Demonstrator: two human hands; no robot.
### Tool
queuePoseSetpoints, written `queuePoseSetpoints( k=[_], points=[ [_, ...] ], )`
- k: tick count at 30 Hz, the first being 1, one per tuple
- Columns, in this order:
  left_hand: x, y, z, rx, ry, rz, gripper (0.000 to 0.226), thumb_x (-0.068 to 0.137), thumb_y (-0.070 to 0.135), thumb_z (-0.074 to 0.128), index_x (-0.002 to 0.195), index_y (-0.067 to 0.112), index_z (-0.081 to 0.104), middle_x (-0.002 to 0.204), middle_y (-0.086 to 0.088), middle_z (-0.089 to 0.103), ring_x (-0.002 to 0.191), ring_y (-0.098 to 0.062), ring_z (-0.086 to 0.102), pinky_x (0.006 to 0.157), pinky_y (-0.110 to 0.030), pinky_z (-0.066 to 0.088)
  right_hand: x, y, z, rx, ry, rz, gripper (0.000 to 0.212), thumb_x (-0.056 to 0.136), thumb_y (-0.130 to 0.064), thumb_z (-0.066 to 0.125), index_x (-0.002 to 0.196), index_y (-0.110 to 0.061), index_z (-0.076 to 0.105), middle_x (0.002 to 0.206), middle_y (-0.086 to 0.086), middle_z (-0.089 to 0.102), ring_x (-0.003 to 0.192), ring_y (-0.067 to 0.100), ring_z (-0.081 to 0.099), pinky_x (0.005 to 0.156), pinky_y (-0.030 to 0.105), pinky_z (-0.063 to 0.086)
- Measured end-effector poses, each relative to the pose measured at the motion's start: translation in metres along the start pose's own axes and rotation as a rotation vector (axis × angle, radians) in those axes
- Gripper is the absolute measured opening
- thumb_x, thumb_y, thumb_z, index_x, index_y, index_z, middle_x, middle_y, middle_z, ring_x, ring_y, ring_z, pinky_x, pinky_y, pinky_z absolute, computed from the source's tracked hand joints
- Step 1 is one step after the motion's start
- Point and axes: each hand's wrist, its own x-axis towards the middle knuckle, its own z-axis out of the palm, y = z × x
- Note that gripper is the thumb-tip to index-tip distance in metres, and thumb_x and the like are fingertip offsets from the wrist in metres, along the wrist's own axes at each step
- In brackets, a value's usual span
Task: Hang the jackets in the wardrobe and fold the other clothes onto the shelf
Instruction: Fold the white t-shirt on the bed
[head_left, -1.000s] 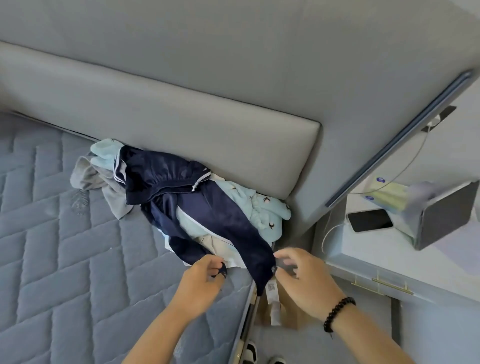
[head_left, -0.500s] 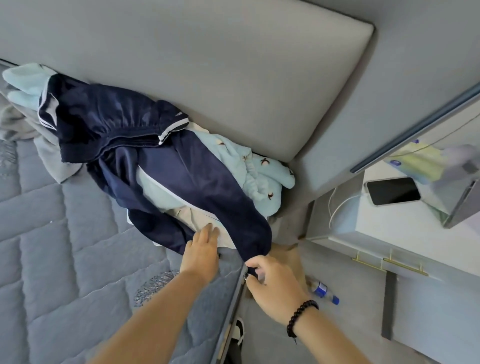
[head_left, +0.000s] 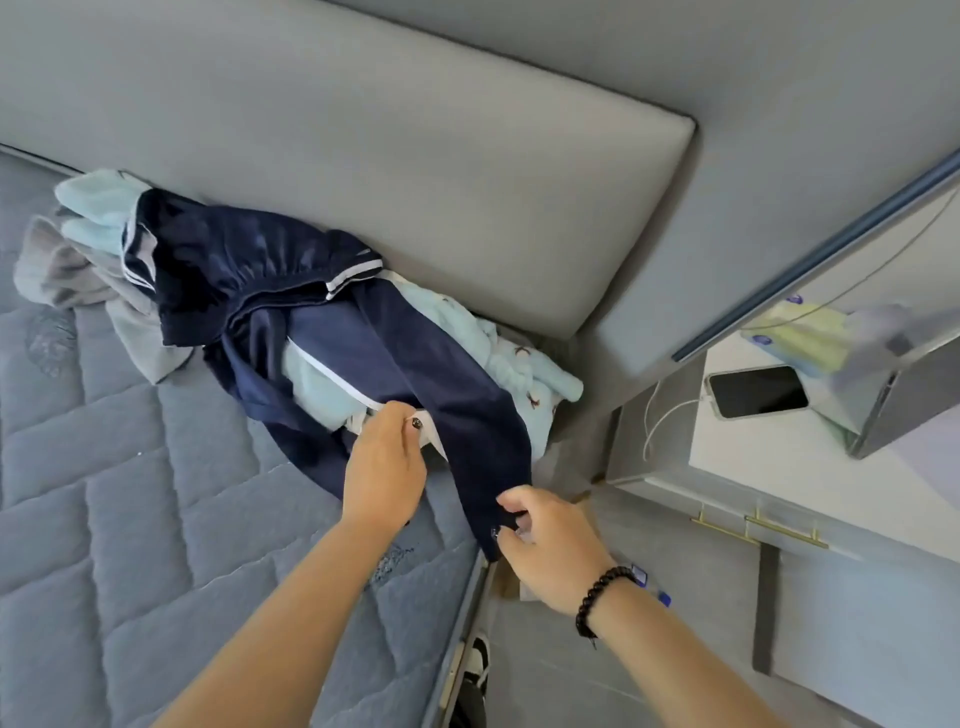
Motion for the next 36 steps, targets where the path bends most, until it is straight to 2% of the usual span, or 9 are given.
queuePoseSetpoints(
  k=[8,10,13,17,23,26,30,33,36],
  points=[
    [0.030,0.093,-0.122,-0.366,0.158,-0.054,0.018,0.101,0.017,0.042,0.088,0.018,0.054,0.081,0.012,0.062,0.078,0.002,0.056,0.069,-0.017,0.042,-0.018,-0.090,-0.051,0.169,0.050,-0.138,0.063,0.088,-0.029,0.061,0.143,-0.038,0.030,0.133,-0.013,0.046,0.109,0.006,0.053,0.090,0.018,0.045],
    [0.037,0.116,-0.155,-0.504,0.177,-0.014,0.021,0.101,0.011,0.042,0.085,0.013,0.056,0.079,0.011,0.065,0.079,-0.006,0.061,0.073,-0.021,0.048,-0.025,-0.119,-0.063,0.193,0.042,-0.225,0.070,0.087,-0.031,0.062,0.141,-0.052,0.023,0.133,-0.028,0.039,0.110,0.001,0.052,0.089,0.017,0.045],
    [0.046,0.150,-0.202,-0.604,0.224,0.025,0.022,0.100,0.010,0.042,0.082,0.013,0.055,0.062,0.017,0.060,0.059,0.001,0.056,0.058,-0.011,0.043,-0.035,-0.161,-0.079,0.192,0.066,-0.368,0.072,0.084,-0.030,0.064,0.120,-0.074,0.020,0.113,-0.058,0.027,0.110,-0.023,0.038,0.085,0.000,0.037],
    [0.054,0.187,-0.249,-0.670,0.249,0.019,0.034,0.099,0.019,0.045,0.072,0.034,0.057,0.055,0.016,0.051,0.053,-0.005,0.044,0.055,-0.016,0.037,-0.041,-0.198,-0.093,0.188,0.103,-0.399,0.092,0.082,-0.032,0.071,0.150,-0.035,0.008,0.127,-0.029,0.026,0.122,-0.007,0.033,0.098,0.010,0.033],
    [0.053,0.251,-0.304,-0.889,0.233,0.123,0.031,0.102,0.020,0.046,0.074,0.026,0.058,0.055,0.015,0.046,0.050,-0.001,0.039,0.048,-0.011,0.037,-0.060,-0.242,-0.124,0.153,0.209,-0.437,0.100,0.072,-0.042,0.076,0.150,-0.029,0.014,0.146,-0.016,0.027,0.134,0.005,0.030,0.112,0.030,0.032],
    [0.053,0.280,-0.326,-0.944,0.224,0.206,0.028,0.102,0.019,0.047,0.077,0.022,0.059,0.064,0.010,0.055,0.056,-0.003,0.046,0.054,-0.013,0.042,-0.070,-0.262,-0.145,0.113,0.288,-0.480,0.067,0.072,-0.039,0.072,0.131,-0.029,0.043,0.125,-0.013,0.049,0.122,0.013,0.043,0.101,0.035,0.043],
    [0.052,0.314,-0.346,-0.957,0.170,0.302,0.025,0.101,0.022,0.048,0.079,0.024,0.061,0.067,0.012,0.060,0.061,-0.003,0.053,0.058,-0.015,0.046,-0.087,-0.267,-0.174,0.214,0.402,-0.483,0.004,0.084,-0.017,0.060,0.087,-0.014,0.060,0.082,0.006,0.062,0.073,0.018,0.056,0.068,0.038,0.050],
    [0.051,0.331,-0.353,-0.909,0.149,0.337,0.025,0.102,0.024,0.047,0.081,0.024,0.060,0.067,0.015,0.060,0.062,-0.001,0.054,0.058,-0.013,0.045,-0.102,-0.260,-0.196,0.258,0.456,-0.477,0.038,0.094,-0.014,0.052,0.061,-0.031,0.056,0.057,-0.013,0.056,0.054,0.003,0.047,0.053,0.015,0.035],
    [0.048,0.339,-0.354,-0.869,0.161,0.319,0.028,0.103,0.024,0.044,0.080,0.026,0.060,0.068,0.017,0.061,0.064,0.000,0.055,0.058,-0.011,0.045,-0.119,-0.252,-0.216,0.300,0.513,-0.457,0.036,0.096,-0.013,0.048,0.062,-0.024,0.051,0.054,-0.018,0.049,0.053,0.000,0.039,0.052,0.013,0.032]
  ],
)
